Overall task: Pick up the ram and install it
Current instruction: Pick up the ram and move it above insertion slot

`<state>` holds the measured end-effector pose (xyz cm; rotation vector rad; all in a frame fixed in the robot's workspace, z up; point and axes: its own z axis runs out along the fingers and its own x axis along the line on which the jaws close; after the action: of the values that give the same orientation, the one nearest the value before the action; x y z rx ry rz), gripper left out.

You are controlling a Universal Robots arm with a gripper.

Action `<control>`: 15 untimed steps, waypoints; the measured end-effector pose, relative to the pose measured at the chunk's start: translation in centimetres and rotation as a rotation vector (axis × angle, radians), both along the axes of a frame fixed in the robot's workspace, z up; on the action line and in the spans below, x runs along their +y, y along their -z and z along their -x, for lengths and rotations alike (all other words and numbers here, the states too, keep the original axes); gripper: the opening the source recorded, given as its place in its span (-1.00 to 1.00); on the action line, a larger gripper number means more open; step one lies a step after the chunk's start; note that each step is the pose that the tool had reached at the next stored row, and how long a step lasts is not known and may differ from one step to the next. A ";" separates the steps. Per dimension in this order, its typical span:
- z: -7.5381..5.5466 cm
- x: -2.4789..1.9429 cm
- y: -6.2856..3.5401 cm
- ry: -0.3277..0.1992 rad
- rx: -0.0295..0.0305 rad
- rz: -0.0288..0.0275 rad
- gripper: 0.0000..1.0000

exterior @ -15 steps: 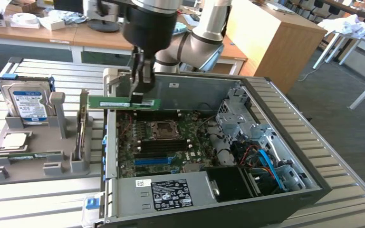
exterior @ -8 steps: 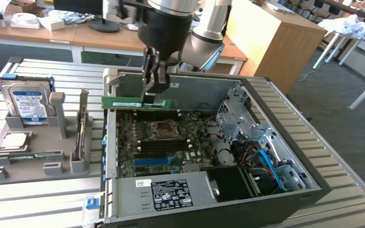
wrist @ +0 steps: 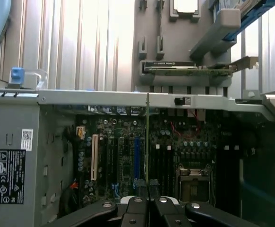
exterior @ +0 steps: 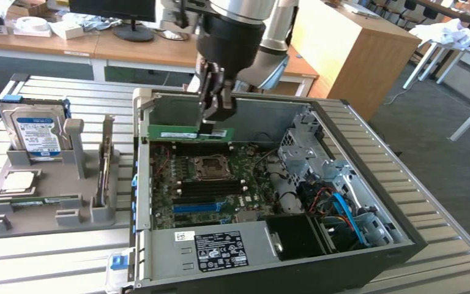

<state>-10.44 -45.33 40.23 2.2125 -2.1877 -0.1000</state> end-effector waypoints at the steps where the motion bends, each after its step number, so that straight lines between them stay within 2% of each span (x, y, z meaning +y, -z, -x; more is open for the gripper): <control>1: -0.3 0.00 0.00 0.000 0.0002 -0.0001 -0.76; 15: -4.3 -0.02 0.00 -0.001 0.0029 0.0000 -0.76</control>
<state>-6.15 -45.35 40.23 2.2124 -2.1846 -0.1031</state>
